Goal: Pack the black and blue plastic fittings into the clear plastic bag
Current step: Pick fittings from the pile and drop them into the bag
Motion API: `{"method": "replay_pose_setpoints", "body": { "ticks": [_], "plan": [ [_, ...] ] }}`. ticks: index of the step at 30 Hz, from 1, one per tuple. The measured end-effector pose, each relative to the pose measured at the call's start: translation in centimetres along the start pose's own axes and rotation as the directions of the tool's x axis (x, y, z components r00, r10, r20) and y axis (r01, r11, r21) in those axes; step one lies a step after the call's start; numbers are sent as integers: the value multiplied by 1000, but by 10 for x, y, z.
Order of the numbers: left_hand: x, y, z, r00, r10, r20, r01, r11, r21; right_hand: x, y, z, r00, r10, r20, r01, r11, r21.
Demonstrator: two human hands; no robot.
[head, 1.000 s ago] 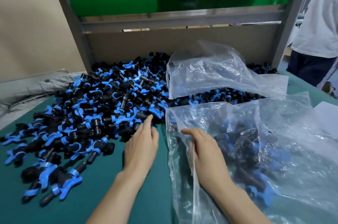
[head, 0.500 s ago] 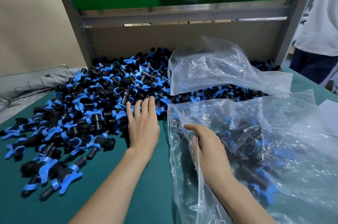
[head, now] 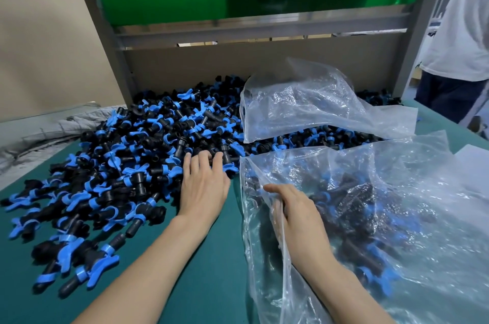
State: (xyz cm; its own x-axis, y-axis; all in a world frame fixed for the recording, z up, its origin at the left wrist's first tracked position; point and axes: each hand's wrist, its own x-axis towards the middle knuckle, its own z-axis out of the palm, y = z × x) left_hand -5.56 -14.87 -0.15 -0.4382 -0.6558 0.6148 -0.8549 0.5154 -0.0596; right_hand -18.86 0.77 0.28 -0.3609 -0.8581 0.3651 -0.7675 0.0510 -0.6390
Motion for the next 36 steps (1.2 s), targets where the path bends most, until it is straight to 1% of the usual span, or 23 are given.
{"method": "replay_pose_setpoints", "body": {
  "ticks": [3,9,10,11,12,13,14,16,17,18,20,21,22,24,26,30,32,36],
  "plan": [
    [-3,-4,-2,997,64,-33,-65,997,-52,-1,0,-1,1000,-6,-9,6,1000,10],
    [-10,-11,-5,997,26,-76,-43,971,-234,0,-1,-1,1000,3,-18,-3,1000,20],
    [-10,-12,-8,996,19,-90,-44,957,-286,-1,-1,-1,1000,4,-18,-3,1000,20],
    [-9,-12,-12,994,-19,-106,-22,928,-371,-1,-2,-1,1000,3,-17,-3,1000,20],
    [-8,-11,-18,989,-98,-114,30,872,-488,-1,-2,-1,1000,1,-16,-1,1000,19],
    [-7,-10,-23,971,-213,-106,103,779,-619,-1,-2,-2,1000,1,-15,0,1000,17],
    [-6,-7,-29,939,-335,-76,172,650,-740,-1,-2,-3,1000,2,-13,-2,1000,16],
    [-6,1,-37,848,-527,52,267,341,-902,0,-2,-3,1000,7,-11,-7,1000,13],
    [-7,6,-38,802,-579,145,299,180,-937,0,-2,-3,1000,9,-12,-9,1000,14],
    [-9,10,-37,760,-596,258,328,9,-945,0,-3,-3,1000,9,-13,-9,1000,16],
    [-14,19,-36,685,-534,495,354,-349,-867,-2,-3,-4,1000,10,-15,-10,1000,25],
    [-16,22,-36,654,-477,586,358,-487,-796,-1,-3,-4,1000,9,-17,-9,1000,24],
    [-18,23,-35,629,-428,649,373,-567,-735,-1,-3,-4,1000,8,-18,-7,1000,19],
    [-23,23,-35,600,-372,709,418,-610,-673,-2,-2,-4,1000,10,-17,-10,1000,13],
    [-25,22,-37,594,-351,724,444,-607,-659,-2,-3,-4,1000,11,-16,-11,1000,14],
    [-25,21,-42,622,-366,692,471,-530,-705,-1,-2,-3,1000,10,-14,-10,1000,8],
    [-26,21,-43,623,-385,681,484,-494,-722,-1,-2,-2,1000,8,-13,-8,1000,6],
    [-26,21,-45,629,-380,678,492,-480,-726,-2,-1,-2,1000,5,-17,-5,1000,14]
  ]
}}
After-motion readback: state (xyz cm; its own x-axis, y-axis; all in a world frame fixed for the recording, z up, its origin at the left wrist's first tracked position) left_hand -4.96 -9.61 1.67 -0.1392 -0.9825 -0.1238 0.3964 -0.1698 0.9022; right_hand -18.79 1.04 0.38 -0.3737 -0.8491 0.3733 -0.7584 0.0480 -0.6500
